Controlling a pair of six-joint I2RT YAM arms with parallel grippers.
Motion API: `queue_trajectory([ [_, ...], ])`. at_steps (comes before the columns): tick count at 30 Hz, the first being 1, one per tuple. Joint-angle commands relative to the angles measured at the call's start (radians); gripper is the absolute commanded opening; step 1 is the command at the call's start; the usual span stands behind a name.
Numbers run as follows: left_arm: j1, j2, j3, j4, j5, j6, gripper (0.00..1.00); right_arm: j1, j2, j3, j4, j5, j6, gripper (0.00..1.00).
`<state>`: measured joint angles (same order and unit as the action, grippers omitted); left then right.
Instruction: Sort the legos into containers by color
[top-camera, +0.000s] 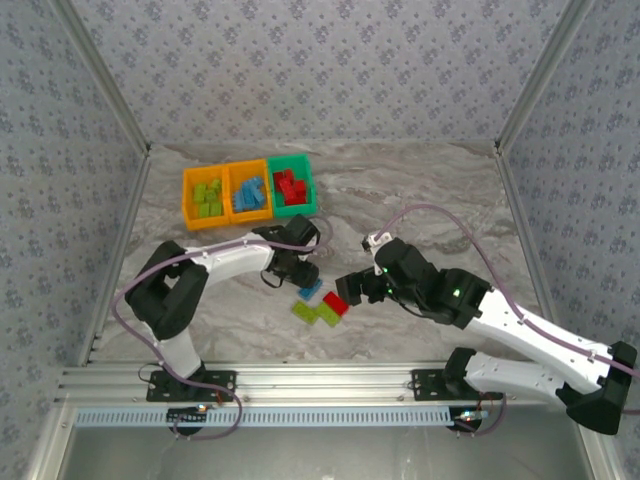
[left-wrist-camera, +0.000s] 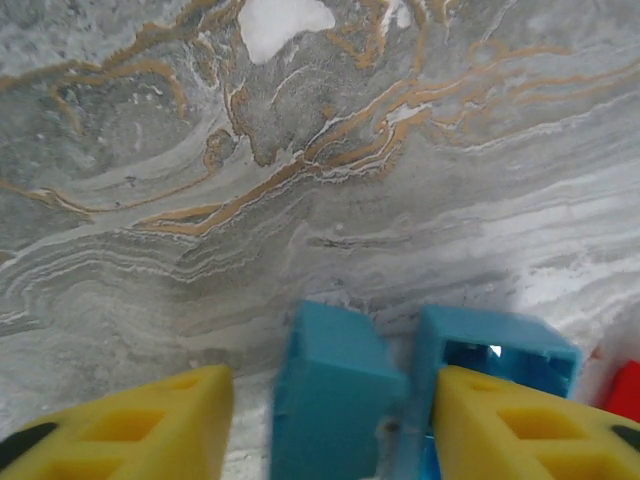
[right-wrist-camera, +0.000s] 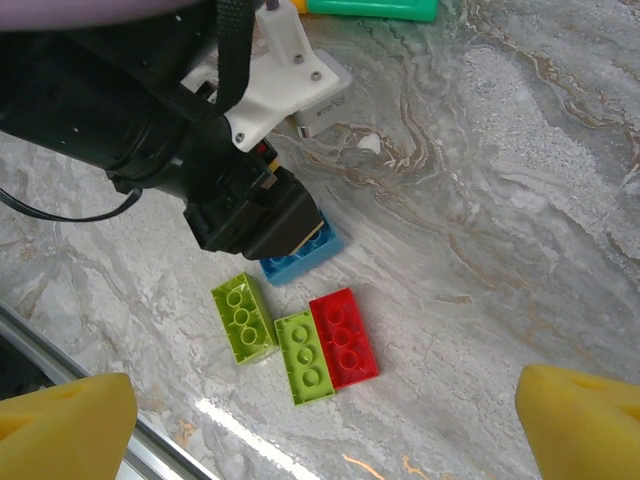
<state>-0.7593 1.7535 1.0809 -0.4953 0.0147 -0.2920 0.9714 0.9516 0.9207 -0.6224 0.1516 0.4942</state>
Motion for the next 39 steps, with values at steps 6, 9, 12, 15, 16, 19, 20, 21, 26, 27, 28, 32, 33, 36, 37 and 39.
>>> queue_trajectory([
  [6,0.006,0.008,0.012,0.023,-0.068,-0.017,0.33,0.012,-0.002,0.012,-0.013,0.028,0.023,1.00],
  [9,0.008,0.002,0.011,0.009,-0.090,-0.024,0.33,0.013,-0.001,0.014,-0.011,0.026,0.024,1.00],
  [12,0.008,-0.024,0.004,-0.005,-0.107,-0.025,0.47,0.016,0.001,0.013,-0.011,0.026,0.023,1.00],
  [15,0.006,-0.073,-0.012,0.000,-0.095,-0.030,0.48,0.018,0.008,0.016,-0.010,0.028,0.023,1.00],
  [16,0.007,-0.091,-0.020,0.010,-0.087,-0.032,0.48,0.017,0.009,0.017,-0.011,0.028,0.023,1.00],
  [19,0.009,-0.132,-0.043,0.050,-0.068,-0.036,0.49,0.020,0.018,0.018,-0.009,0.025,0.024,1.00],
  [20,0.012,-0.128,-0.041,0.049,-0.072,-0.039,0.49,0.019,0.021,0.020,-0.009,0.023,0.024,1.00],
  [21,0.017,-0.119,-0.038,0.049,-0.078,-0.040,0.49,0.021,0.026,0.023,-0.009,0.021,0.024,1.00],
  [26,0.037,-0.045,-0.028,0.050,-0.060,-0.039,0.49,0.028,0.032,0.033,-0.025,0.023,0.020,1.00],
  [27,0.036,-0.033,-0.027,0.054,-0.064,-0.042,0.49,0.030,0.031,0.035,-0.025,0.025,0.021,1.00],
  [28,0.037,-0.025,-0.030,0.059,-0.076,-0.045,0.48,0.030,0.030,0.035,-0.028,0.026,0.022,1.00],
  [32,0.040,-0.004,-0.033,0.071,-0.074,-0.041,0.41,0.033,0.031,0.037,-0.027,0.033,0.022,1.00],
  [33,0.040,-0.001,-0.033,0.072,-0.066,-0.039,0.41,0.035,0.031,0.037,-0.025,0.032,0.021,1.00],
  [36,0.040,0.011,-0.036,0.072,-0.073,-0.040,0.39,0.036,0.034,0.038,-0.024,0.033,0.023,1.00],
  [37,0.042,0.016,-0.038,0.071,-0.081,-0.040,0.38,0.036,0.034,0.038,-0.024,0.032,0.022,1.00],
  [39,0.044,0.029,-0.035,0.061,-0.087,-0.040,0.38,0.038,0.035,0.038,-0.023,0.031,0.024,1.00],
])
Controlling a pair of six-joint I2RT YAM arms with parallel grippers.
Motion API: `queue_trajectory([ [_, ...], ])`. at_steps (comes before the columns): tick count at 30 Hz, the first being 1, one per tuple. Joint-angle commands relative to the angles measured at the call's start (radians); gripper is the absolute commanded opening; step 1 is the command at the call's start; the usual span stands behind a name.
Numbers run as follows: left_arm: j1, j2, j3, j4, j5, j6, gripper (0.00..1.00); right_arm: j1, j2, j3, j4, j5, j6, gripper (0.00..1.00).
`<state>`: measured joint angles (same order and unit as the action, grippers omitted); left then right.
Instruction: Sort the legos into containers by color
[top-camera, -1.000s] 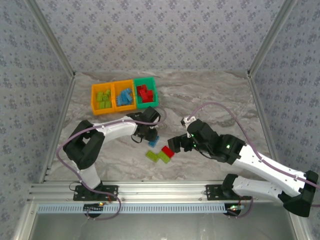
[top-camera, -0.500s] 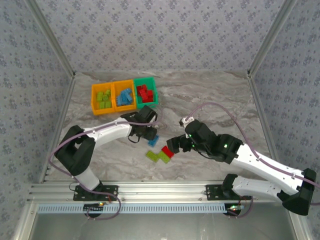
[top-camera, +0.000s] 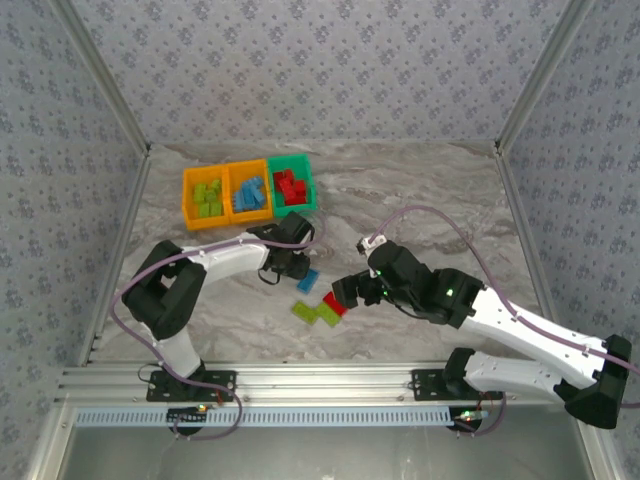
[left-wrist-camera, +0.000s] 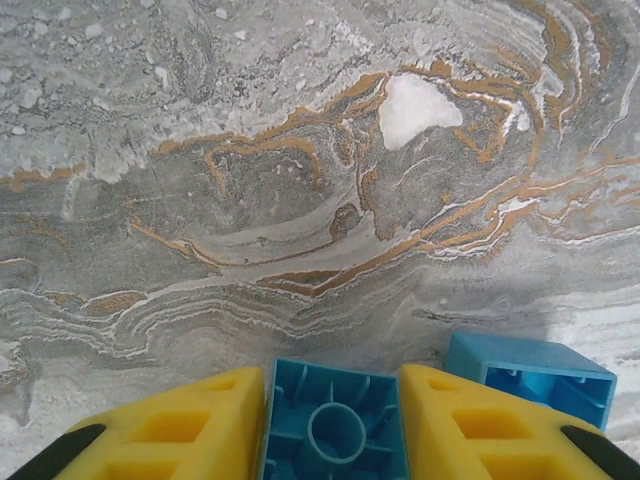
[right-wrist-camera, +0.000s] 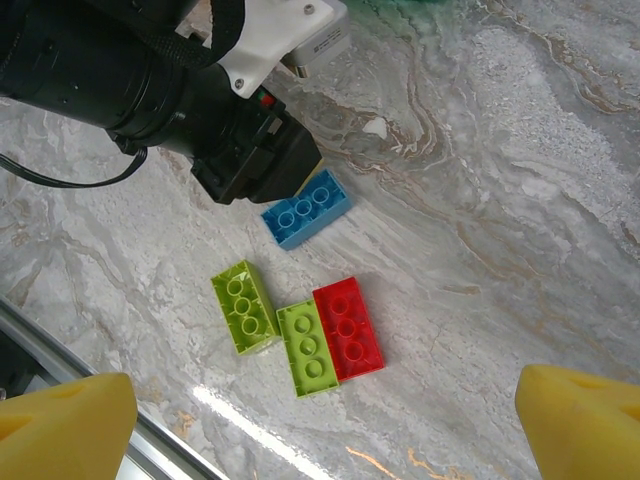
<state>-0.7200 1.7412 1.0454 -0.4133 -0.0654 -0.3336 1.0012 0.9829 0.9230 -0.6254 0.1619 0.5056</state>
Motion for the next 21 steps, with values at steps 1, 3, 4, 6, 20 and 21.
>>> queue_trajectory([
  [1,0.006,0.049,0.004,-0.029,-0.011,-0.001,0.38,0.009,0.005,0.038,-0.020,0.021,0.013,1.00],
  [3,0.005,0.062,0.009,-0.047,-0.030,-0.003,0.44,0.010,0.005,0.042,-0.022,0.021,0.010,1.00],
  [4,0.006,0.064,0.009,-0.052,-0.031,-0.003,0.48,0.012,0.006,0.043,-0.022,0.022,0.012,1.00],
  [6,0.006,0.053,-0.006,-0.045,-0.028,-0.006,0.55,0.014,0.005,0.042,-0.022,0.023,0.012,1.00],
  [20,0.002,-0.047,-0.101,-0.095,0.009,-0.065,0.55,0.025,0.031,0.051,-0.016,0.024,0.007,1.00],
  [21,-0.002,-0.064,-0.112,-0.104,0.008,-0.067,0.55,0.024,0.035,0.054,-0.015,0.024,0.006,1.00],
])
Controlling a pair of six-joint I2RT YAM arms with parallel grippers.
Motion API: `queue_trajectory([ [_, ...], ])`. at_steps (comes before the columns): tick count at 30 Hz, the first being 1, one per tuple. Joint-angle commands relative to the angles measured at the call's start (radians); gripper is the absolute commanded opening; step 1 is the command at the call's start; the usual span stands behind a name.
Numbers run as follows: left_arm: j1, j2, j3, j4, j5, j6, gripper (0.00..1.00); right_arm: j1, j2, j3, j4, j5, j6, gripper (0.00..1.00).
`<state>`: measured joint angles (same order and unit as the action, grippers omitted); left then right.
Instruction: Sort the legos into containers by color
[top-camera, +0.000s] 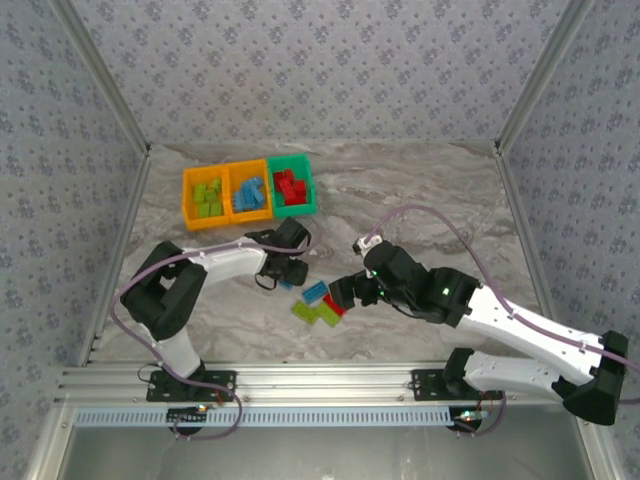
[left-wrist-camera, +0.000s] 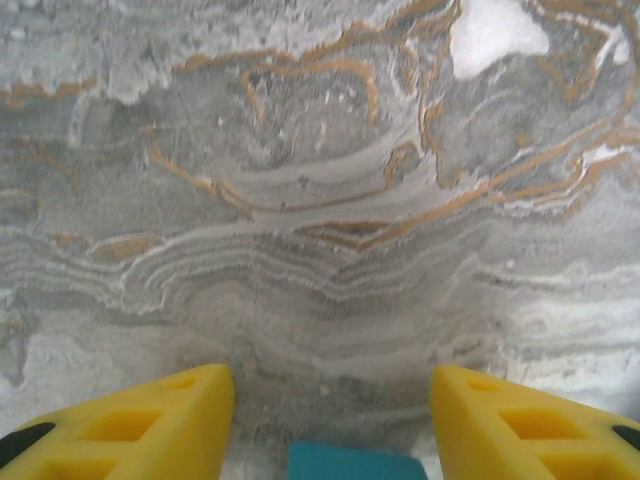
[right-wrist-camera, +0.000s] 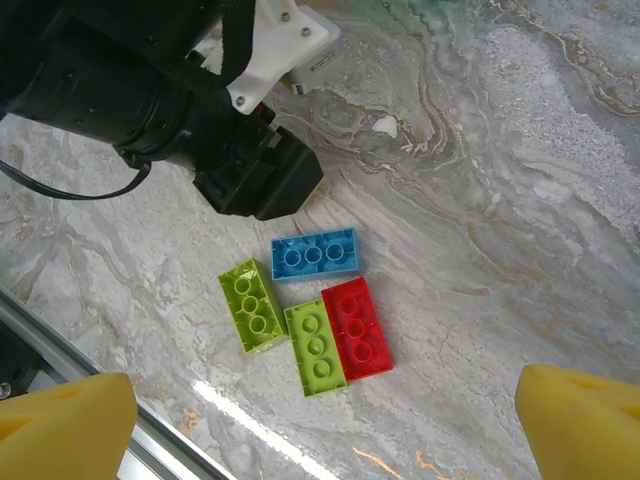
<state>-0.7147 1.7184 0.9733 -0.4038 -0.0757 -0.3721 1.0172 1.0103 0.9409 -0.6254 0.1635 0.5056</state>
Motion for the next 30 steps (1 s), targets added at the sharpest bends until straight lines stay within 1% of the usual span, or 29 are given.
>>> queue_trajectory([
  [1,-0.009,-0.058,-0.049,-0.122,0.017,-0.033,0.56,0.008,0.012,0.039,-0.015,0.021,0.004,1.00],
  [3,-0.010,-0.080,-0.063,-0.132,0.014,-0.033,0.58,0.010,0.024,0.044,-0.007,0.016,0.001,1.00],
  [5,-0.010,-0.086,-0.070,-0.140,0.019,-0.029,0.57,0.010,0.038,0.048,-0.002,0.012,-0.004,1.00],
  [7,-0.010,-0.072,-0.074,-0.134,0.037,-0.024,0.50,0.012,0.056,0.058,0.001,0.006,-0.004,1.00],
  [10,-0.011,-0.053,-0.073,-0.126,0.055,-0.031,0.38,0.014,0.080,0.065,0.003,-0.024,-0.008,1.00],
  [13,-0.012,-0.077,-0.080,-0.099,0.059,-0.040,0.33,0.016,0.104,0.070,-0.002,-0.065,-0.009,1.00],
  [16,-0.004,-0.143,-0.078,-0.081,0.055,-0.049,0.27,0.024,0.112,0.076,-0.001,-0.065,-0.009,1.00],
  [17,0.004,-0.170,-0.070,-0.084,0.053,-0.052,0.27,0.024,0.110,0.079,-0.002,-0.059,-0.009,1.00],
  [20,0.053,-0.261,0.001,-0.112,0.011,-0.047,0.28,0.025,0.101,0.088,0.001,-0.032,-0.011,1.00],
  [22,0.104,-0.296,0.082,-0.137,-0.064,-0.027,0.30,0.025,0.095,0.090,0.004,-0.015,-0.013,1.00],
  [24,0.159,-0.294,0.140,-0.103,-0.135,0.013,0.32,0.025,0.092,0.089,0.001,-0.005,-0.010,1.00],
  [25,0.194,-0.266,0.168,-0.075,-0.176,0.031,0.32,0.027,0.091,0.085,0.001,-0.004,-0.006,1.00],
  [26,0.228,-0.238,0.203,-0.064,-0.194,0.044,0.32,0.026,0.089,0.080,0.004,-0.003,0.000,1.00],
  [28,0.295,-0.127,0.302,-0.046,-0.181,0.070,0.32,0.029,0.079,0.068,0.004,-0.002,0.014,1.00],
  [30,0.341,-0.019,0.408,-0.040,-0.138,0.085,0.34,0.036,0.066,0.058,-0.003,0.010,0.026,1.00],
])
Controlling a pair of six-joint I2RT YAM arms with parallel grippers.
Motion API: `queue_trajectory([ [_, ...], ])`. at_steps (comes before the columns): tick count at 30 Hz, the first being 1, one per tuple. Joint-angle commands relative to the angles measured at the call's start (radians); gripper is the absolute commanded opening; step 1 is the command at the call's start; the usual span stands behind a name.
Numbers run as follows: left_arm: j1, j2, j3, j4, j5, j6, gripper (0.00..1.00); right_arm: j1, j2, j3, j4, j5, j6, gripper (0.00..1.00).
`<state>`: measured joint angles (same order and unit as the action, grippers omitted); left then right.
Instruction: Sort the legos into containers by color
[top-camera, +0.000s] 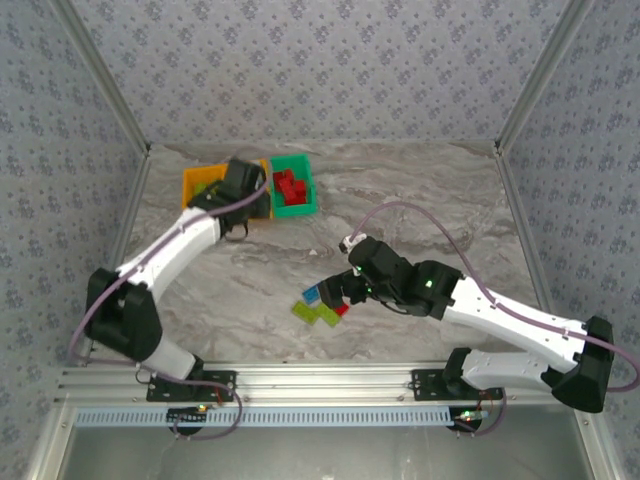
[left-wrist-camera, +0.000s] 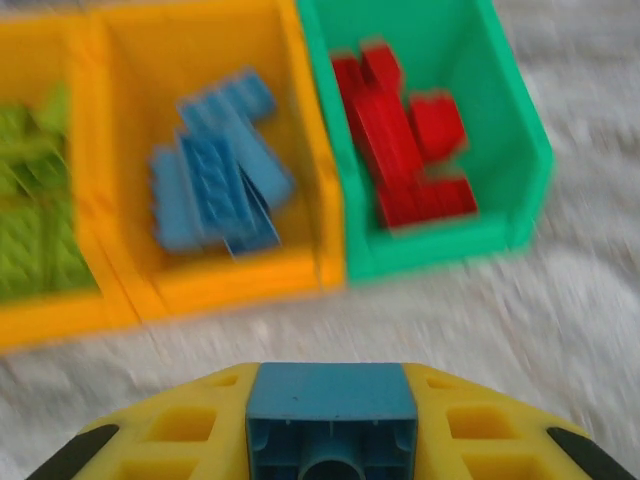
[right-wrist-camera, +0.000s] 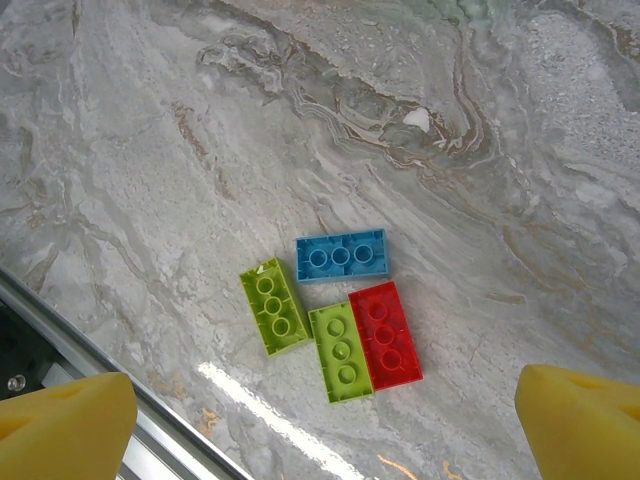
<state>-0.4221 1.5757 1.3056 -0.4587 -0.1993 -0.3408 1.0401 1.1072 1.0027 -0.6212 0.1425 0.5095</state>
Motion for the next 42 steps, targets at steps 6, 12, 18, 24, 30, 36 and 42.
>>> queue_trajectory([
  [6,0.103,0.319,0.343,-0.046,0.013,0.070,0.55,0.027,-0.086,-0.021,-0.049,0.085,0.045,1.00],
  [12,0.100,0.214,0.320,-0.071,0.076,0.038,0.68,0.028,-0.093,-0.046,-0.056,0.115,0.062,1.00],
  [18,-0.002,-0.111,0.036,-0.061,0.196,-0.081,0.70,0.021,-0.057,-0.063,-0.061,0.172,0.086,1.00],
  [24,-0.310,-0.376,-0.205,-0.171,0.080,-0.324,0.72,-0.076,-0.080,-0.122,-0.044,0.169,0.112,1.00],
  [30,-0.587,-0.476,-0.447,-0.292,-0.069,-0.861,0.72,-0.118,-0.087,-0.181,0.015,0.093,0.095,1.00],
  [36,-0.667,-0.379,-0.594,-0.127,0.072,-1.073,0.79,-0.138,-0.092,-0.206,0.015,0.076,0.112,1.00],
  [42,-0.681,-0.234,-0.538,-0.031,0.069,-1.016,0.93,-0.144,-0.103,-0.205,0.010,0.064,0.112,1.00],
])
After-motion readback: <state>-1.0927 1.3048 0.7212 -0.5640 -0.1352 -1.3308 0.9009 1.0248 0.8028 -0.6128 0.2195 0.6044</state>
